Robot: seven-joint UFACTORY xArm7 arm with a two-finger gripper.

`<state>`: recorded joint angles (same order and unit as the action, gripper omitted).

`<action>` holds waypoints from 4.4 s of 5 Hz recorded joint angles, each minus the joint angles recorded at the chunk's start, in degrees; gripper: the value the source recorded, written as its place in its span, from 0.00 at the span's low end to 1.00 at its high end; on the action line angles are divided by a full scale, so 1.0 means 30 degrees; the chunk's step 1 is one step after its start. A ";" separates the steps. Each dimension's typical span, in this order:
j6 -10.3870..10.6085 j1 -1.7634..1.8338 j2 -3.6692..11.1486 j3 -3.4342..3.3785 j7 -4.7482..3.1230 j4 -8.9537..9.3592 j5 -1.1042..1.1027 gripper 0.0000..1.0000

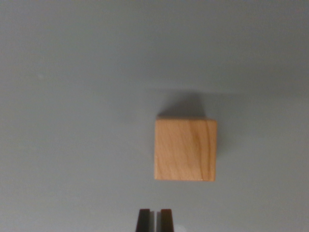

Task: Push wooden cube

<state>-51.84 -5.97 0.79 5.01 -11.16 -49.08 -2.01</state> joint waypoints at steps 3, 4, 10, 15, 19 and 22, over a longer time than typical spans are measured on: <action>0.0826 -0.0125 0.0037 0.0154 -0.0238 0.0781 -0.0026 0.00; 0.1617 -0.0245 0.0073 0.0301 -0.0466 0.1527 -0.0051 0.00; 0.3678 -0.0556 0.0166 0.0684 -0.1059 0.3473 -0.0116 0.00; 0.4762 -0.0720 0.0215 0.0886 -0.1372 0.4497 -0.0150 0.00; 0.5535 -0.0837 0.0250 0.1030 -0.1595 0.5228 -0.0175 0.00; 0.5931 -0.0897 0.0268 0.1103 -0.1709 0.5602 -0.0187 0.00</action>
<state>-34.05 -8.67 1.59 8.32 -16.29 -32.28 -2.57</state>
